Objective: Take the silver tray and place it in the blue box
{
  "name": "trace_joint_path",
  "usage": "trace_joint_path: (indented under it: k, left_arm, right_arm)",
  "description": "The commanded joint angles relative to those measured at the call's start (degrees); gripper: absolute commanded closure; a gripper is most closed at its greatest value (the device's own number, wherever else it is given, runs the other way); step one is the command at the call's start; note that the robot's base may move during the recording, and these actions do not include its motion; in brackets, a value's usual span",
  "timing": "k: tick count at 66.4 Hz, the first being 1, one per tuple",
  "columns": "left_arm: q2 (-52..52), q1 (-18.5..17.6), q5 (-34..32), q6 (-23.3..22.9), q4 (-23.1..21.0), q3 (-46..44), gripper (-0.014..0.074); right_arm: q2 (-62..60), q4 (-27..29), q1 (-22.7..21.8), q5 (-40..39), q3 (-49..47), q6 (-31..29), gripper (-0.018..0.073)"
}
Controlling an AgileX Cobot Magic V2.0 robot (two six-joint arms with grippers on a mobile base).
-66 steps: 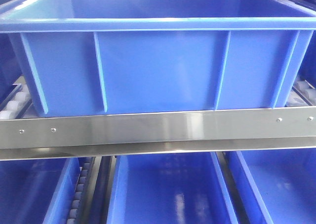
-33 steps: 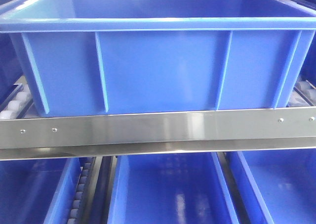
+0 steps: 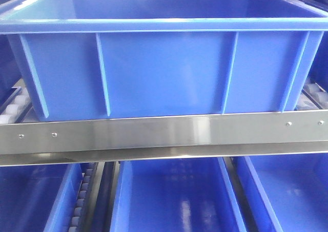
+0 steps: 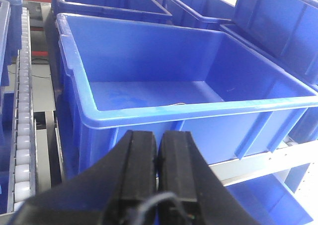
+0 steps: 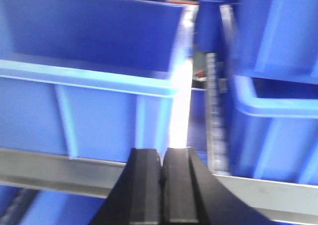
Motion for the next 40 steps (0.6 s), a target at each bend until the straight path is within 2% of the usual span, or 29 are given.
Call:
trace_joint_path:
  k: [1,14,18,40]
  left_arm:
    - [0.4,-0.3,-4.5,0.2,0.0,-1.6,0.0602]
    - [0.4,-0.3,-4.5,0.2,0.0,-1.6,0.0602]
    - [0.4,-0.3,-4.5,0.2,0.0,-1.6,0.0602]
    - [0.5,-0.3,-4.5,0.2,0.0,-1.6,0.0603]
  right_arm:
    - [-3.5,-0.8,-3.0,-5.8,0.4,-0.5,0.0510]
    - [-13.3,-1.2,-3.8,-6.5,6.3,-0.4,0.0510]
    - [-12.9,-1.3,-3.8,-9.9,8.7,-0.4,0.0510]
    - [-13.1,-1.6,-3.8,-9.4,8.5,0.0,0.0510]
